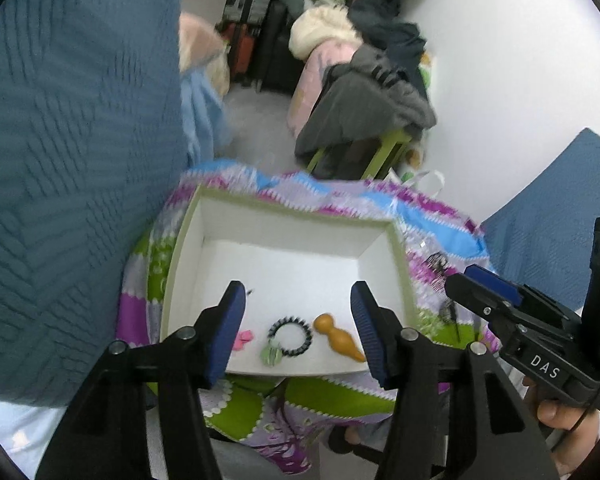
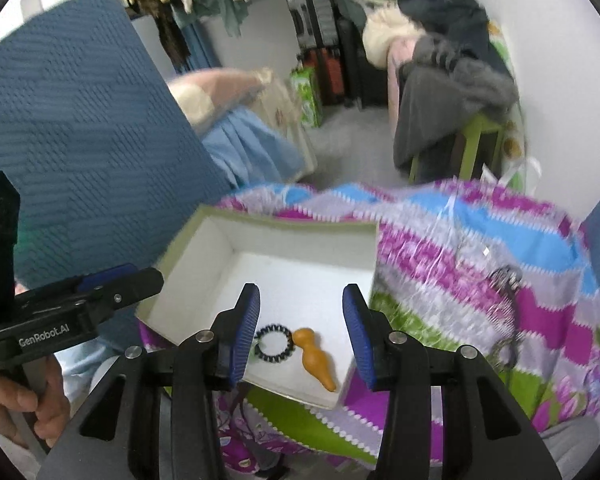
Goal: Organize jewelry
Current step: 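Open the left tool to drop the bead while the right tool drops the gourd into the box, then move both tools back from the box toward the silver keyring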
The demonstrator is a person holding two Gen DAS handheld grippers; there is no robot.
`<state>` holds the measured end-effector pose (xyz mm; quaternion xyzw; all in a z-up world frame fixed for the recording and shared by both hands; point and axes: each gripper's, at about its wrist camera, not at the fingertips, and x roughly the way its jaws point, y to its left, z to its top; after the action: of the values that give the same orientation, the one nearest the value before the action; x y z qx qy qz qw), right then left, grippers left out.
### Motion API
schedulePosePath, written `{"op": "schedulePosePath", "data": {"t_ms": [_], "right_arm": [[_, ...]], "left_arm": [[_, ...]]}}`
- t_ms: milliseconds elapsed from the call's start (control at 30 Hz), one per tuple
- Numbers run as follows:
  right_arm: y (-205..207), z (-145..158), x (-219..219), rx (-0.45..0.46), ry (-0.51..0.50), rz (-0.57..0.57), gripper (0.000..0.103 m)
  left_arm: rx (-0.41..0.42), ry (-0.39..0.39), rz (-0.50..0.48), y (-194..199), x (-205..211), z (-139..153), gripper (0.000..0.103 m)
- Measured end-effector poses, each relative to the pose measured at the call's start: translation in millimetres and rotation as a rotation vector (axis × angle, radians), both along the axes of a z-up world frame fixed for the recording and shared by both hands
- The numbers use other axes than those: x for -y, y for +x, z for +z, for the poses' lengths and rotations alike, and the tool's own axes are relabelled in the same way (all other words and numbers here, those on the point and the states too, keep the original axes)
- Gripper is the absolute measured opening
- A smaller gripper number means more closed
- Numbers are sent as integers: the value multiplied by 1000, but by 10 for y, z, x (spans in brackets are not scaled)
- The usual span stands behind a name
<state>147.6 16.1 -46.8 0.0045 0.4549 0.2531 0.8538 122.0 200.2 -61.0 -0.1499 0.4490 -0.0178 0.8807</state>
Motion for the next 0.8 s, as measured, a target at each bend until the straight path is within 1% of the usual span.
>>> {"op": "schedulePosePath", "data": {"t_ms": [200,367,533,800], "right_arm": [[-149,505,244,116,37,0,41],[-265,753,435,181,49,-10,41],[-378,855,644,229,47,-24,41],[-466,859,1009,258,53,-65,42]], "left_arm": [[99,18,-6,-87,209,469,55],[156,46,-13,-165,421,703,55],[212,82,-10,-254,623,847,55],[239,64,-34,-338,957,881,55]]}}
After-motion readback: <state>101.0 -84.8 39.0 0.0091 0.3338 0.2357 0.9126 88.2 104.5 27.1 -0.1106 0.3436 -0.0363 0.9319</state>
